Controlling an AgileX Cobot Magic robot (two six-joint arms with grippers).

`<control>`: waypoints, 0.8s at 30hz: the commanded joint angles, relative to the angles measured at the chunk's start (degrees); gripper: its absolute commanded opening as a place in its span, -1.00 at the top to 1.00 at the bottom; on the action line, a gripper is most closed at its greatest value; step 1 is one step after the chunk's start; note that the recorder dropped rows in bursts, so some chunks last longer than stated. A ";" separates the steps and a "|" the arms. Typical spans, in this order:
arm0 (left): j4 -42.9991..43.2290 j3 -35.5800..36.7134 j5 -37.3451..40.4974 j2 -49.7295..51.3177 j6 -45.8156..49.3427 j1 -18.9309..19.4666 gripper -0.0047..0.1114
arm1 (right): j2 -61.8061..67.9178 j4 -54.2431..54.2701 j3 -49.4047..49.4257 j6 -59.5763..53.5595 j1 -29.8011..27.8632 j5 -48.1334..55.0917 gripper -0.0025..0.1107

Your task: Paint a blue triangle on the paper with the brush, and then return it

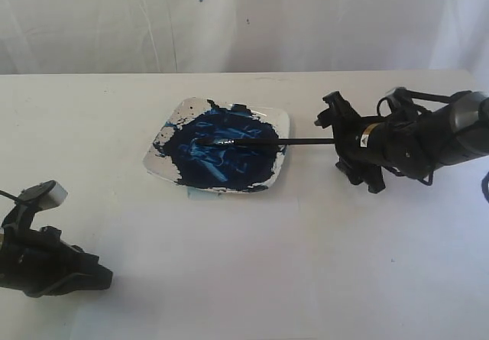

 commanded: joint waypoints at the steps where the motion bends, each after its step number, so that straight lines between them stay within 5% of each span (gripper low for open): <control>1: 0.40 0.31 0.82 -0.65 0.15 -0.24 0.92 | 2.24 0.09 -1.69 1.25 0.47 -0.10 -0.39; 24: 0.40 0.31 0.82 -0.65 0.15 -0.24 0.92 | 6.97 0.04 -6.52 5.17 0.47 -0.38 0.05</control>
